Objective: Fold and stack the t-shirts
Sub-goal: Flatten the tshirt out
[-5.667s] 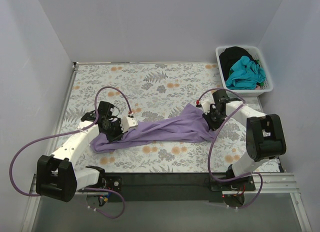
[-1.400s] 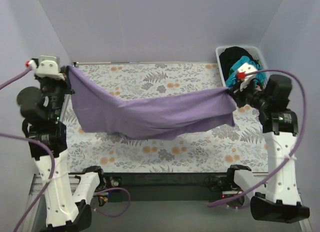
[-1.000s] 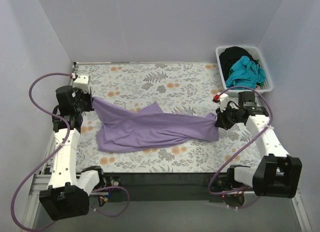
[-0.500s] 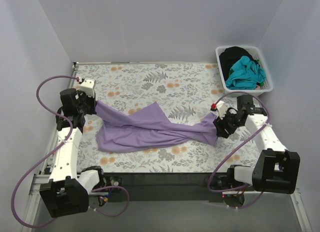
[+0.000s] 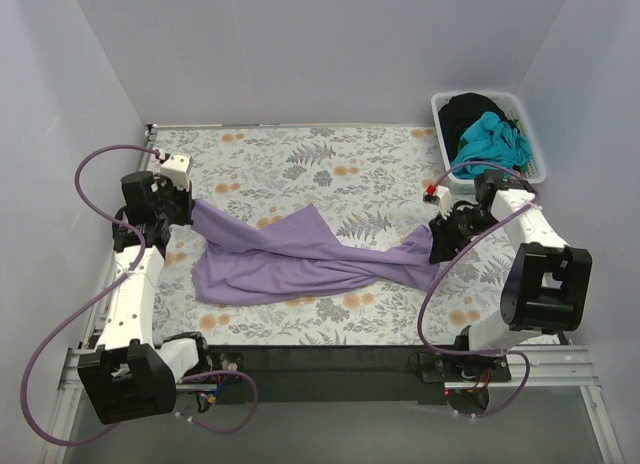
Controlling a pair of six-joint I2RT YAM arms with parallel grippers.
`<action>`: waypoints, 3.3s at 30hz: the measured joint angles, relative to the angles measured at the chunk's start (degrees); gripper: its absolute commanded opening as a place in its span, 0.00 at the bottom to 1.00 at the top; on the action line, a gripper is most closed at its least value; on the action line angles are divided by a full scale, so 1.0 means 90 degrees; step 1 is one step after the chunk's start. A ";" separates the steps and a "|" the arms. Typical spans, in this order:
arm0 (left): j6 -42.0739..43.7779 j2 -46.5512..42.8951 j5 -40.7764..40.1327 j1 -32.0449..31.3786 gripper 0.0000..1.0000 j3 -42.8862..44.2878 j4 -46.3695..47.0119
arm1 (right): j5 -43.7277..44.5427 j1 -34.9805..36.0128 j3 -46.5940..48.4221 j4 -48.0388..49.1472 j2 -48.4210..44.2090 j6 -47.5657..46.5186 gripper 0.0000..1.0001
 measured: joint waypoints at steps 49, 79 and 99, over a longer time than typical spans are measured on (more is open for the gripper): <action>-0.0010 0.0233 0.0100 0.0000 0.00 0.0180 -0.0192 | 0.0236 -0.0005 0.0119 -0.0155 0.0401 -0.0226 0.30; -0.1375 0.1661 -0.0180 0.0114 0.00 0.6186 -0.1047 | 0.0525 -0.0289 0.6880 0.0595 -0.0500 0.2110 0.01; -0.0432 -0.1457 -0.2038 0.0141 0.00 0.7164 0.0427 | 0.2021 -0.0296 0.6003 0.4192 -0.4231 0.3067 0.01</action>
